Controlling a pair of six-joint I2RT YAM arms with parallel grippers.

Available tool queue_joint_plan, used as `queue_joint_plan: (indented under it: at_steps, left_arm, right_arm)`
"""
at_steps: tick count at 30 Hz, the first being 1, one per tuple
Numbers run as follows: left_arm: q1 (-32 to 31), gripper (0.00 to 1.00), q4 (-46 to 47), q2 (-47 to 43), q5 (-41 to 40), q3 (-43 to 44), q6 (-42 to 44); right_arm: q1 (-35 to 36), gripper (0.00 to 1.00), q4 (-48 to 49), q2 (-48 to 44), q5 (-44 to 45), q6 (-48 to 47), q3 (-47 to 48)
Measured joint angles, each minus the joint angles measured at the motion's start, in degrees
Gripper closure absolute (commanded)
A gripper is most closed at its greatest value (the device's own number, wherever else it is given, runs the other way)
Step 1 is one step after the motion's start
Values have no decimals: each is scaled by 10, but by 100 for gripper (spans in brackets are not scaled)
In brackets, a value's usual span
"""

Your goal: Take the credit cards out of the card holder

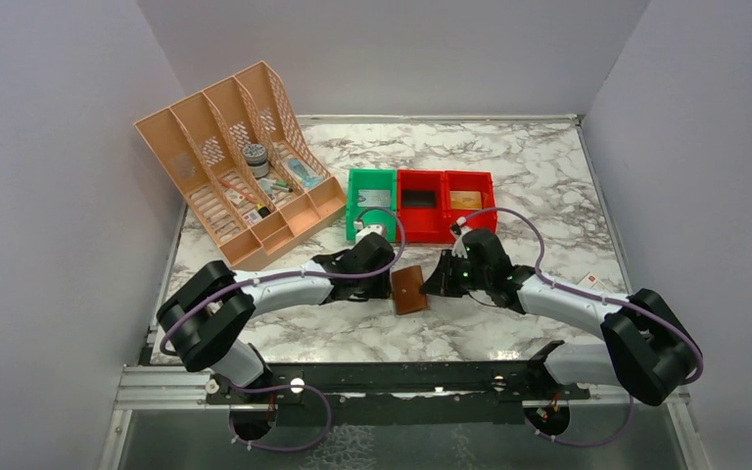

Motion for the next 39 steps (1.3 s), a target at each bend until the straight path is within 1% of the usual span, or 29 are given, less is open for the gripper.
queue_joint_plan:
  at_steps: [3, 9, 14, 20, 23, 28, 30, 33, 34, 35, 39]
  left_arm:
    - [0, 50, -2, -4, -1, -2, 2]
    - [0, 50, -3, -10, -2, -3, 3]
    - [0, 59, -3, -10, -3, -5, 1]
    - [0, 64, -3, -10, -3, -10, 1]
    - [0, 69, -2, -10, -3, -13, 0]
    - [0, 79, 11, -9, 2, -22, -6]
    - [0, 85, 18, -9, 4, -26, -9]
    - [0, 98, 26, -9, 6, -29, -10]
    - [0, 100, 28, -9, 7, -29, -11]
    - [0, 100, 29, -9, 9, -29, -11]
    - [0, 100, 33, -10, 14, -29, -9]
  right_arm:
    - [0, 99, 0, 0, 0, 0, 0]
    - [0, 99, 0, 0, 0, -2, 0]
    - [0, 99, 0, 0, 0, -3, 0]
    - [0, 98, 0, 0, 0, -3, 0]
    - [0, 98, 0, 0, 0, -3, 0]
    - [0, 95, 0, 0, 0, -3, 0]
    - [0, 93, 0, 0, 0, -3, 0]
    - [0, 87, 0, 0, 0, -4, 0]
    - [0, 84, 0, 0, 0, -4, 0]
    - [0, 80, 0, 0, 0, -5, 0]
    - [0, 58, -22, 0, 16, -18, 6]
